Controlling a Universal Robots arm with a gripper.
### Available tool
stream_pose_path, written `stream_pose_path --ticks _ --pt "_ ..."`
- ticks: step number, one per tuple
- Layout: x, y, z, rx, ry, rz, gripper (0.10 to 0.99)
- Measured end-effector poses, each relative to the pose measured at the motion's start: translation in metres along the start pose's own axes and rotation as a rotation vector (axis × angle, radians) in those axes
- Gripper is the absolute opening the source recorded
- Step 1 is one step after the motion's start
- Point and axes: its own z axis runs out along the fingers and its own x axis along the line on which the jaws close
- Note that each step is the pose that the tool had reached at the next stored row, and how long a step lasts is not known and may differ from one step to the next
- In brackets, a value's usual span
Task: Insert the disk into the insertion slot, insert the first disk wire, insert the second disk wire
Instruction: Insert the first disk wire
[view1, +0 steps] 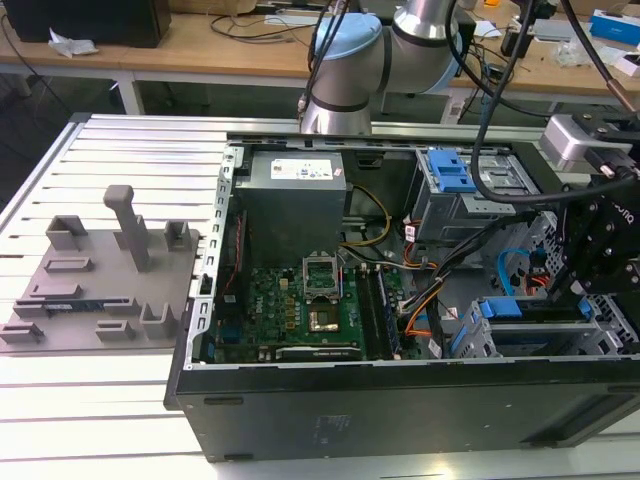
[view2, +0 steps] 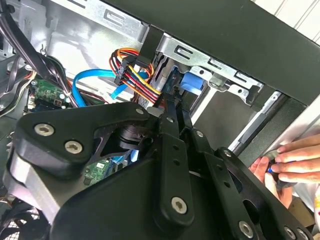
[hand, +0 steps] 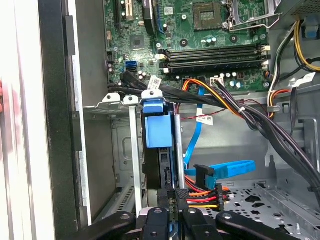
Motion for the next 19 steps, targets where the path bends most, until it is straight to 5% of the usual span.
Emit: stream_pose_path --ticks 3,13,19 --pt "0.0005 0.0001 -0.0075 0.000 0.0010 0.000 0.169" --pt "0.0001 0.0002 -0.0094 0.000 0.0034 0.000 0.169" --pt "-0.0021 0.0004 -0.0122 0.001 0.0124 0.000 0.169"
